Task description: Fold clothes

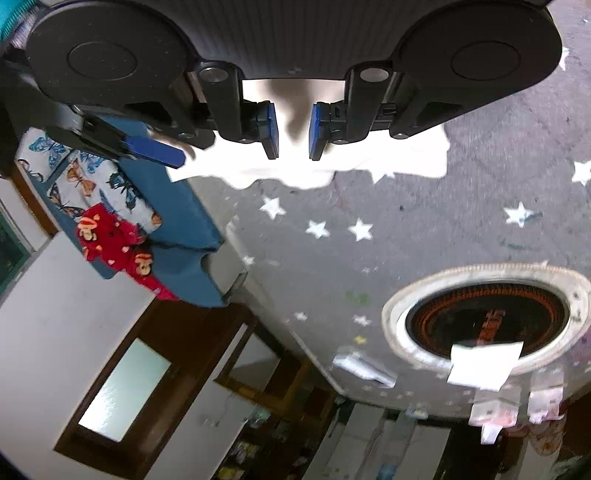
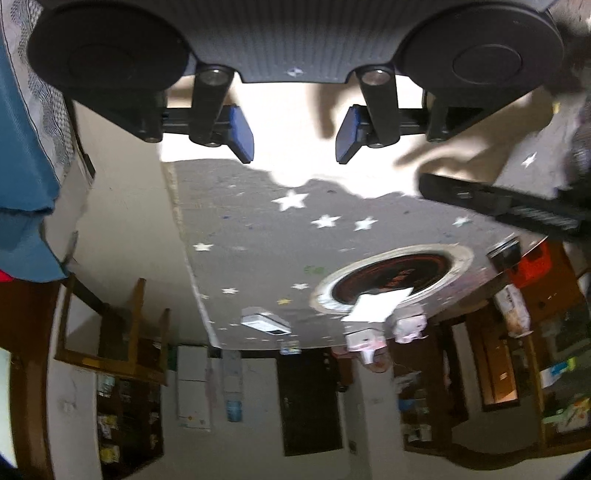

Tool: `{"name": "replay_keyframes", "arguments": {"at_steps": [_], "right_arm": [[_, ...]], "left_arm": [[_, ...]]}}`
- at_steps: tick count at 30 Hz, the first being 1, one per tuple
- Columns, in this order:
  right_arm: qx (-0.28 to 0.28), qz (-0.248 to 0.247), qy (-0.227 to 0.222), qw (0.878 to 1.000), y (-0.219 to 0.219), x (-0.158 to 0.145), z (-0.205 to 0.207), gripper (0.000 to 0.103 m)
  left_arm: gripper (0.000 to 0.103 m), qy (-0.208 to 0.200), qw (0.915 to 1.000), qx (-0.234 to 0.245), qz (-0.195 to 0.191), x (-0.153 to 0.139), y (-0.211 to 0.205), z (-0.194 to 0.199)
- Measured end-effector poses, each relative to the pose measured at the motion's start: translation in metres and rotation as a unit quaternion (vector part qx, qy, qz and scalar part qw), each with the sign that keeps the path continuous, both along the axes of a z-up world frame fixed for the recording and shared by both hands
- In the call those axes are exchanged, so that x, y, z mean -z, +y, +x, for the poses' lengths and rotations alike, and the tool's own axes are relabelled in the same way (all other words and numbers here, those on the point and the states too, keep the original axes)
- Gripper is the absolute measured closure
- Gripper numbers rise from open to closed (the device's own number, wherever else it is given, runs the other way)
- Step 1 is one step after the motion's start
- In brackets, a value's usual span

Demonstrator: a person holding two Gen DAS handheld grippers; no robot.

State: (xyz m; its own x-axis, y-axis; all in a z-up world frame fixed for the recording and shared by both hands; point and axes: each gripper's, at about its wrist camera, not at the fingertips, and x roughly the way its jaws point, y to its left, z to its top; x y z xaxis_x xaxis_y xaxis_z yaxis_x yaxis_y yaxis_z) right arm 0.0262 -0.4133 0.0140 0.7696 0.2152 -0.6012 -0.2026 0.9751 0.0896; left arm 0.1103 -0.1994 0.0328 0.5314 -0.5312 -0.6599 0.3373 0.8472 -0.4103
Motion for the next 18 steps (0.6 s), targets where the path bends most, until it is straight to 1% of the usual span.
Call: {"name": "replay_keyframes", "arguments": {"at_steps": [3, 5, 7, 10, 13, 16, 18], "right_arm": [[-0.027, -0.002, -0.003, 1.000, 0.013, 0.000, -0.014, 0.052], [-0.045, -0.009, -0.006, 0.999, 0.022, -0.001, -0.023, 0.048], [-0.062, -0.018, -0.009, 0.998, 0.031, 0.000, -0.032, 0.046], [-0.079, -0.037, -0.005, 0.996, 0.043, 0.004, -0.042, 0.046], [-0.085, -0.058, -0.018, 0.995, 0.052, 0.003, -0.056, 0.045], [-0.081, -0.058, -0.032, 0.995, 0.054, -0.002, -0.067, 0.044], [-0.083, -0.054, -0.034, 0.995, 0.056, -0.003, -0.070, 0.041]], "left_arm": [[0.084, 0.010, 0.9999, -0.004, 0.008, 0.010, 0.000, 0.004], [0.084, 0.012, 0.9999, -0.005, 0.009, 0.015, 0.001, 0.004], [0.084, 0.008, 0.9999, -0.006, 0.010, 0.017, 0.002, 0.004], [0.084, 0.008, 0.9999, -0.010, 0.005, 0.015, 0.003, 0.002], [0.084, -0.007, 0.9999, -0.005, 0.006, 0.007, 0.006, -0.009], [0.084, -0.032, 0.9995, 0.006, 0.003, -0.003, 0.011, -0.028], [0.084, -0.047, 0.9988, 0.016, 0.006, -0.006, 0.014, -0.044]]}}
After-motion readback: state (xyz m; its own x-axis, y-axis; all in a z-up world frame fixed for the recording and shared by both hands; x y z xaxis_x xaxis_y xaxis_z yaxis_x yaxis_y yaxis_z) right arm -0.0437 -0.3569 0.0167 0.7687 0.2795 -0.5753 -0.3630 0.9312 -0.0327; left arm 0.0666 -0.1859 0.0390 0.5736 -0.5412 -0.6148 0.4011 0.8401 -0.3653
